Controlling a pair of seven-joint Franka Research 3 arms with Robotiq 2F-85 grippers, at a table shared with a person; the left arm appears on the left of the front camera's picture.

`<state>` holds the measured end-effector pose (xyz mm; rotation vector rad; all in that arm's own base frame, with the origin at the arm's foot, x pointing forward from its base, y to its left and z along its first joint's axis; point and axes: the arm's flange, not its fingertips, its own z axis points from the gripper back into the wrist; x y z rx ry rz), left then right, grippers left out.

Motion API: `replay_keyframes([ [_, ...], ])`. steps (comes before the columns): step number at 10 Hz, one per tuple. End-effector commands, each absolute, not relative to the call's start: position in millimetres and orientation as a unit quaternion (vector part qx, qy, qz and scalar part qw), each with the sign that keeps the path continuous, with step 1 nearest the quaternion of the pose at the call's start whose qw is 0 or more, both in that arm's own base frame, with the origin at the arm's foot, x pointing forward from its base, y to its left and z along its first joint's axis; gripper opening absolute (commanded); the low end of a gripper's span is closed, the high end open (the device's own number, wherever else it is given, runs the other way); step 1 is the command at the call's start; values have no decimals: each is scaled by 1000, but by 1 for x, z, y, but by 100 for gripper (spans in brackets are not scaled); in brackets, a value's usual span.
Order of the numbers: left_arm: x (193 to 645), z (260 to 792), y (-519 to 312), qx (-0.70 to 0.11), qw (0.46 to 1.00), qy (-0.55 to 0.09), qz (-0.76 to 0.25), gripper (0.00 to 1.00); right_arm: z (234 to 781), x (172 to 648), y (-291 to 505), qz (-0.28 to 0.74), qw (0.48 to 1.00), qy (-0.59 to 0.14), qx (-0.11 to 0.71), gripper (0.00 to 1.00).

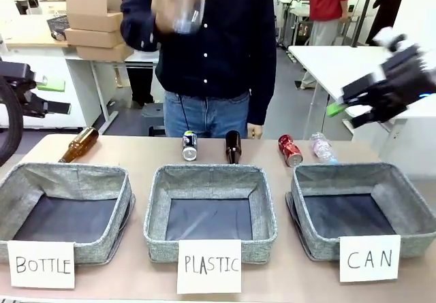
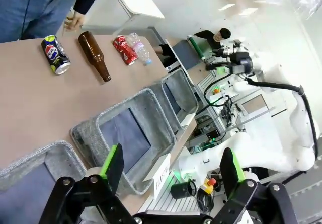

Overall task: Sort the can waste into the basket.
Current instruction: Pick up the can waste from the table and place it in the right Fabric basket.

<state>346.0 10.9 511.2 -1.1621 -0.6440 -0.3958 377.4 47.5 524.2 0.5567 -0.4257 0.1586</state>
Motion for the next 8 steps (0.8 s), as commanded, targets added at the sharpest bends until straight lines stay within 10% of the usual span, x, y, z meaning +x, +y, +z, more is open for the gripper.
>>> replay_keyframes([
  [1, 348, 512, 10, -543, 757, -309, -190, 100, 503, 456, 63, 30, 992, -117, 20, 100],
  [5, 348, 512, 10, -543, 757, -309, -190, 100, 451, 501, 78, 34, 987, -107, 119, 100],
  [8, 348, 512, 10, -543, 757, -309, -190, 100, 428, 493, 82, 53, 989, -128, 43, 100],
])
